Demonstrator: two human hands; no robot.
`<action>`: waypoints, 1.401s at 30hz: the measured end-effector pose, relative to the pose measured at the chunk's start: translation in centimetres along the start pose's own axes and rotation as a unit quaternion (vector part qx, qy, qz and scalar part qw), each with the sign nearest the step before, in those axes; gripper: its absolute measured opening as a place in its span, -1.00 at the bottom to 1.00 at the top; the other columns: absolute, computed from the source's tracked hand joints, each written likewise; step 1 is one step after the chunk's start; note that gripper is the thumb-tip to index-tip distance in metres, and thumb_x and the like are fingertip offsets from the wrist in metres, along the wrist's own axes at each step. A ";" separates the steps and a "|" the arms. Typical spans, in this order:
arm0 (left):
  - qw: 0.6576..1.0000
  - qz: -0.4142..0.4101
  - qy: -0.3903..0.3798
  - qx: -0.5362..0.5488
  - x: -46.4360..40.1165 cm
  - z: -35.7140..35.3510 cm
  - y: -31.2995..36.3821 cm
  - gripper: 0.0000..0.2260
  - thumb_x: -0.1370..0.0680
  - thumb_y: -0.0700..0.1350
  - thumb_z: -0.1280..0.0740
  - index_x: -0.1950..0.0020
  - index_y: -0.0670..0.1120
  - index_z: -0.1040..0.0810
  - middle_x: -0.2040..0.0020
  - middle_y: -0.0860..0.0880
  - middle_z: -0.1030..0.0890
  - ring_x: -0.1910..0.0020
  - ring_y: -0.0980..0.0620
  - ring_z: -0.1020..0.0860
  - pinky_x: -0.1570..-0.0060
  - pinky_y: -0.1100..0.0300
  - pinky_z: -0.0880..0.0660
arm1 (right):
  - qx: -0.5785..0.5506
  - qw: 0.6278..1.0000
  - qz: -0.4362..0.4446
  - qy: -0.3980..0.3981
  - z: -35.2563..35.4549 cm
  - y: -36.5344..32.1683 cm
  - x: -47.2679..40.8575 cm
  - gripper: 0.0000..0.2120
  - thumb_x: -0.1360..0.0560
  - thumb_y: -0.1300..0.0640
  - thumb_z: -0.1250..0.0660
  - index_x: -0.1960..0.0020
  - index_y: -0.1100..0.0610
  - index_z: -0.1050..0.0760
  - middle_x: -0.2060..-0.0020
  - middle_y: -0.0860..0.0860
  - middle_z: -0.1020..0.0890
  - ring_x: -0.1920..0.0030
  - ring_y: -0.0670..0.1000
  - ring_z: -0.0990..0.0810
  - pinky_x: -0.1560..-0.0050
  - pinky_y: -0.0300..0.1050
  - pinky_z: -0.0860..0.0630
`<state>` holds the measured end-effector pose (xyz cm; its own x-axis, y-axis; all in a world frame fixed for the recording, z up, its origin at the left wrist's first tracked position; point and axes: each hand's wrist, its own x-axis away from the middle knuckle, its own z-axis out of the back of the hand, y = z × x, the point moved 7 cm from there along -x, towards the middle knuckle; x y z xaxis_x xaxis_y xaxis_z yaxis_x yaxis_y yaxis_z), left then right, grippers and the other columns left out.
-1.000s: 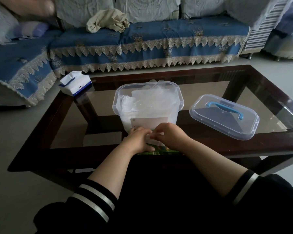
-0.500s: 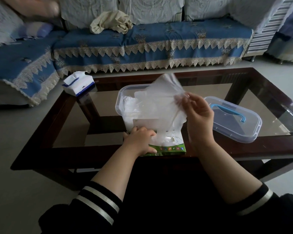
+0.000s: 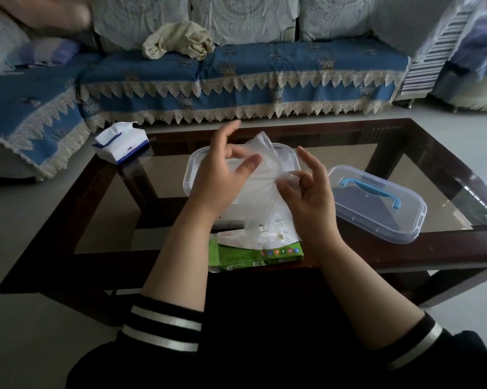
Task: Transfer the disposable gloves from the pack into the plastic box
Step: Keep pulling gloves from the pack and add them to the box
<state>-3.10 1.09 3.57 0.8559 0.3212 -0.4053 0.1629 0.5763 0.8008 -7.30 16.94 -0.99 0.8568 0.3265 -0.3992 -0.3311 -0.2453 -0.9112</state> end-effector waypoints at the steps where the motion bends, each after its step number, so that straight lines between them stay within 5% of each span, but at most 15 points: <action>1: 1.000 -0.011 -0.006 -0.008 -0.5 -0.2 0.3 -0.49 -0.54 -0.06 -0.39 -0.45 -0.04 -0.29 0.06 0.08 -0.62 -0.01 0.32 -0.54 -0.06 0.60 -0.29 | 0.031 0.999 -0.009 0.002 0.1 0.2 -0.1 -0.45 -0.50 0.28 -0.37 -0.41 0.00 -0.28 0.10 0.05 -0.55 0.01 0.02 -0.57 -0.21 -0.01 -0.51; 5: 0.999 -0.037 -0.025 0.024 -2.2 -0.5 0.7 -0.84 -0.59 -0.25 -0.32 -0.04 -0.05 -0.38 0.16 0.04 -0.61 0.10 0.24 -0.60 0.04 0.35 -0.51 | 0.136 0.989 -0.063 -0.014 0.5 0.8 -0.8 -0.26 -0.41 0.03 -0.47 -0.45 -0.16 -0.13 -0.06 -0.01 -0.49 -0.06 -0.07 -0.52 -0.20 -0.09 -0.50; 8: 0.997 -0.060 -0.056 0.014 -2.6 -0.9 0.6 -0.75 -0.59 -0.33 -0.25 0.16 -0.01 -0.39 0.15 0.07 -0.61 0.19 0.25 -0.56 0.16 0.33 -0.50 | 0.153 0.979 -0.118 -0.069 0.5 0.4 -2.2 -0.06 -0.31 -0.19 -0.39 -0.54 0.02 -0.03 -0.09 0.02 -0.49 0.08 -0.13 -0.53 0.07 -0.25 -0.57; 11: 0.994 -0.078 -0.078 0.007 -2.6 -1.4 0.6 -0.73 -0.59 -0.38 -0.21 0.14 -0.07 -0.57 0.13 -0.01 -0.65 0.31 0.31 -0.49 0.19 0.37 -0.43 | 0.142 0.964 -0.172 -0.143 0.0 0.0 -4.3 -0.14 -0.37 -0.28 -0.36 -0.52 0.06 -0.16 -0.17 -0.10 -0.47 0.00 -0.24 -0.50 0.17 -0.38 -0.53; 15: 0.993 -0.098 -0.062 0.022 -3.3 -1.3 0.2 -0.70 -0.61 -0.38 -0.17 -0.06 -0.11 -0.65 -0.03 0.06 -0.65 0.02 0.33 -0.57 -0.04 0.46 -0.41 | 0.029 0.951 -0.250 -0.177 -0.8 1.0 -6.5 -0.11 -0.30 0.04 -0.44 -0.54 0.07 -0.12 -0.01 -0.05 -0.58 -0.05 -0.08 -0.61 -0.20 -0.09 -0.51; 18: 0.996 -0.088 -0.018 0.019 -4.0 -0.7 -0.8 -0.65 -0.59 -0.41 -0.13 -0.15 -0.10 -0.62 -0.14 -0.01 -0.64 0.08 0.38 -0.55 0.01 0.49 -0.41 | -0.031 0.938 -0.260 -0.228 -1.4 0.8 -7.7 -0.06 -0.29 0.32 -0.41 -0.55 0.02 -0.05 0.08 0.22 -0.63 0.10 0.13 -0.67 -0.03 0.05 -0.61; 20: 0.996 -0.084 0.015 -0.004 -4.2 -0.1 -1.3 -0.61 -0.58 -0.42 -0.10 -0.20 -0.11 -0.60 -0.15 0.01 -0.62 -0.06 0.30 -0.53 -0.18 0.42 -0.41 | -0.006 0.941 -0.250 -0.230 -0.6 0.5 -8.9 -0.09 -0.32 0.40 -0.37 -0.54 -0.01 -0.07 0.08 0.26 -0.57 0.20 0.09 -0.64 0.07 0.05 -0.64; 23: 0.994 -0.062 0.070 -0.061 -4.7 1.4 -2.6 -0.63 -0.61 -0.38 -0.09 -0.30 -0.15 -0.55 -0.15 0.02 -0.55 -0.09 0.28 -0.44 -0.21 0.47 -0.35 | 0.045 0.959 -0.226 -0.168 1.6 0.4 -11.2 -0.15 -0.34 0.43 -0.37 -0.52 0.01 -0.16 0.09 0.14 -0.56 0.19 0.02 -0.60 0.19 -0.07 -0.65; 26: 0.991 0.016 0.079 -0.105 -5.3 1.9 -4.9 -0.68 -0.67 -0.09 -0.16 -0.41 -0.12 -0.44 -0.36 -0.05 -0.46 -0.31 0.10 -0.42 -0.33 0.20 -0.37 | 0.133 0.975 -0.177 -0.014 4.3 0.8 -13.4 -0.34 -0.41 0.42 -0.38 -0.44 0.12 -0.27 0.17 0.02 -0.59 0.23 -0.07 -0.57 0.17 -0.17 -0.58; 29: 0.980 0.083 0.018 -0.180 -5.5 1.1 -7.0 -0.49 -0.59 0.05 -0.30 -0.50 -0.09 -0.31 -0.46 -0.05 -0.33 -0.40 -0.03 -0.36 -0.30 0.10 -0.33 | 0.319 0.933 -0.070 0.148 5.9 -0.2 -13.7 -0.55 -0.47 0.28 -0.34 -0.32 0.08 -0.38 0.00 0.01 -0.57 0.10 -0.10 -0.51 0.15 -0.38 -0.41; 31: 0.964 0.109 -0.026 -0.241 -5.5 0.6 -7.9 -0.40 -0.55 0.06 -0.36 -0.52 -0.07 -0.25 -0.51 -0.03 -0.25 -0.42 -0.06 -0.33 -0.29 0.02 -0.35 | 0.354 0.919 0.006 0.171 4.8 -0.6 -12.2 -0.64 -0.47 0.23 -0.31 -0.25 0.07 -0.44 -0.01 0.02 -0.56 0.06 -0.05 -0.51 0.10 -0.30 -0.41; 33: 0.945 0.141 -0.067 -0.286 -5.4 0.2 -8.9 -0.33 -0.53 0.08 -0.39 -0.55 -0.07 -0.19 -0.54 -0.01 -0.17 -0.45 -0.06 -0.29 -0.30 -0.01 -0.35 | 0.365 0.923 0.069 0.099 2.2 -0.5 -10.8 -0.72 -0.48 0.18 -0.33 -0.18 0.07 -0.50 0.04 -0.02 -0.56 0.07 -0.02 -0.52 0.01 -0.12 -0.50; 35: 0.926 0.167 -0.099 -0.325 -5.3 -0.2 -9.6 -0.27 -0.50 0.08 -0.42 -0.55 -0.09 -0.16 -0.56 -0.01 -0.14 -0.45 -0.06 -0.29 -0.30 -0.01 -0.35 | 0.422 0.901 0.083 -0.060 -1.3 0.8 -9.7 -0.72 -0.49 0.06 -0.36 -0.20 0.06 -0.52 -0.03 -0.04 -0.57 -0.01 -0.03 -0.52 -0.11 -0.01 -0.51; 38: 0.897 0.194 -0.139 -0.371 -5.2 -0.8 -10.4 -0.25 -0.46 0.07 -0.48 -0.51 -0.15 -0.21 -0.55 -0.03 -0.14 -0.37 -0.10 -0.39 -0.19 -0.01 -0.40 | 0.527 0.806 -0.013 -0.268 -4.7 4.4 -9.0 -0.48 -0.47 -0.14 -0.36 -0.38 -0.02 -0.39 -0.37 0.00 -0.42 -0.35 0.06 -0.36 -0.39 0.05 -0.30; 42: 0.858 0.253 -0.182 -0.410 -4.7 -1.4 -11.3 -0.22 -0.43 0.08 -0.50 -0.51 -0.15 -0.21 -0.53 -0.08 -0.11 -0.31 -0.17 -0.42 -0.05 -0.01 -0.43 | 0.589 0.717 -0.109 -0.357 -6.6 7.8 -9.7 -0.32 -0.48 -0.02 -0.40 -0.51 -0.01 -0.17 -0.44 0.08 -0.32 -0.39 0.17 -0.31 -0.36 0.04 -0.28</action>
<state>-9.62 -5.84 -4.18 0.8360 0.5162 0.1858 -0.5463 0.8145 0.1951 -15.57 5.80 -3.57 0.6580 0.7266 0.1977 -0.6845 0.6866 -0.2451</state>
